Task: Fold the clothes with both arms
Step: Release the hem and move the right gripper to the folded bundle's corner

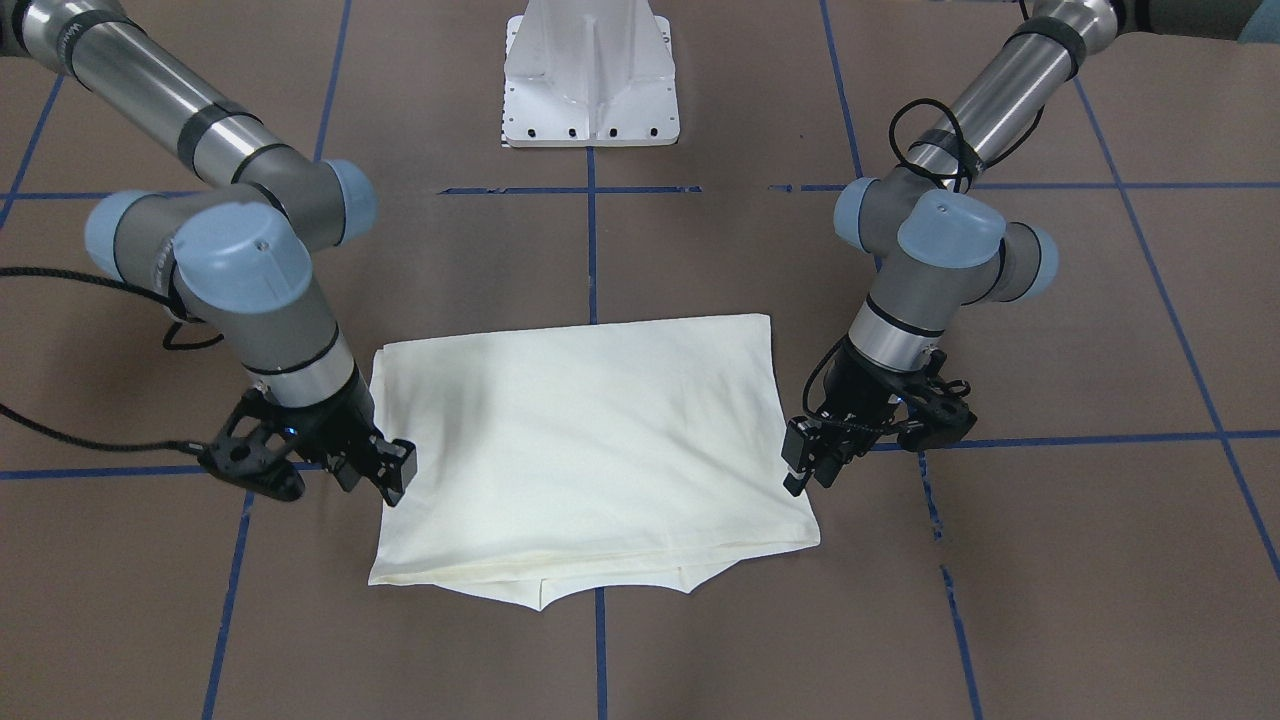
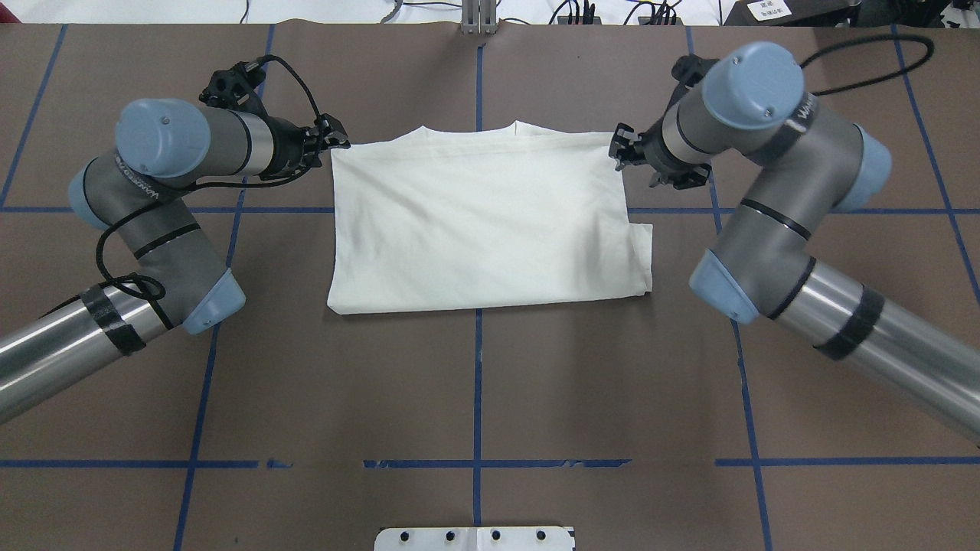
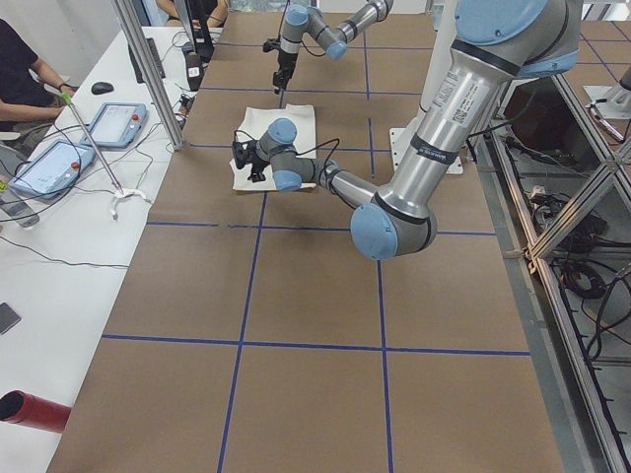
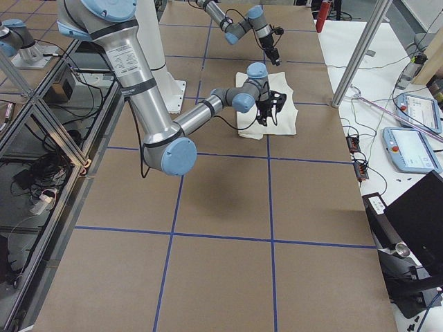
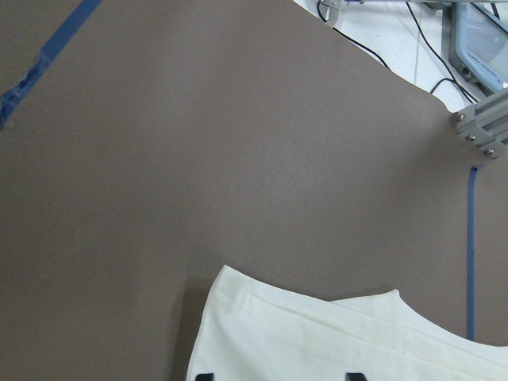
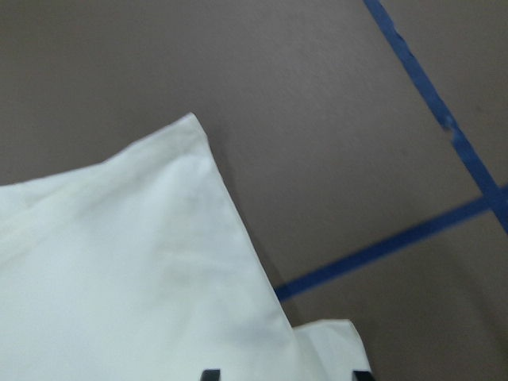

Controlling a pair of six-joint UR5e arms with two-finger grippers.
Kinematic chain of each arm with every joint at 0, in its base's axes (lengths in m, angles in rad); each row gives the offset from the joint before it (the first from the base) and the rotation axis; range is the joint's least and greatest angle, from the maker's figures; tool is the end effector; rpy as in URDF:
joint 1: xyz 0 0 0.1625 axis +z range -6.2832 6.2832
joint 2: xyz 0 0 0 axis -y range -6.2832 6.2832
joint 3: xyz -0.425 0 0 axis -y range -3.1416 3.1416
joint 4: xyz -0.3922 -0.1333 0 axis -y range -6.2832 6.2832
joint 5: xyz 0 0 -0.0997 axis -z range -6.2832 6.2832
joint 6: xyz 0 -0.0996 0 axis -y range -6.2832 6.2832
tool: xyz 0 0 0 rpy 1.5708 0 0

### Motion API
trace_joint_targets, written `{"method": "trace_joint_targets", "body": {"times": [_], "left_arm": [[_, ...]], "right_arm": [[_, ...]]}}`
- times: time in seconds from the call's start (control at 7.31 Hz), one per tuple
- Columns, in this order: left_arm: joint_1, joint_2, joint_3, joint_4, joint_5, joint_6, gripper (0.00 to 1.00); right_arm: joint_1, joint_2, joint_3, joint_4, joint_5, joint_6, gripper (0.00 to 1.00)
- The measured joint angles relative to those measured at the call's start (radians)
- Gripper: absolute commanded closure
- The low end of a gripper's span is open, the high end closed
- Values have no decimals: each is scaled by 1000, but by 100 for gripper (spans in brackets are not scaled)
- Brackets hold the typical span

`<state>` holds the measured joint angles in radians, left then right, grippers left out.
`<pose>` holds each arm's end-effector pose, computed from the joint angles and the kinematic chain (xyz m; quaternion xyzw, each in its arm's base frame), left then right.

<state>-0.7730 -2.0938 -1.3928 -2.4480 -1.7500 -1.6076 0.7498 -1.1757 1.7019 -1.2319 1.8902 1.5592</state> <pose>0.4258 -0.5768 0.3378 0.1373 0.5596 -0.2741 0.7700 -0.3984 -0.5104 0.3432 0.0197 -0.4379 0.2612 0.8600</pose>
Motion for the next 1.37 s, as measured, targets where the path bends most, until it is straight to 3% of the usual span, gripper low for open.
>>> {"method": "trace_joint_targets", "body": {"times": [0.27,0.68,0.82,1.09,1.23,1.37], "left_arm": [[1,3,-23,-2,1,-12,40],[1,4,-27,-2,7,-6,40],[0,4,-28,-2,9,-7,40],[1,5,-27,-1,10,-9,40],[1,6,-26,-1,10,-9,40],[1,6,-25,-1,10,-9,40]], "right_arm": [[-92,-77,66,1,-46,160,24],[-161,-77,29,1,-139,234,28],[-166,-68,17,1,-153,238,40],[-174,-52,10,0,-160,255,47],[-179,-49,9,0,-161,262,78],[-183,-49,13,0,-160,266,100]]}}
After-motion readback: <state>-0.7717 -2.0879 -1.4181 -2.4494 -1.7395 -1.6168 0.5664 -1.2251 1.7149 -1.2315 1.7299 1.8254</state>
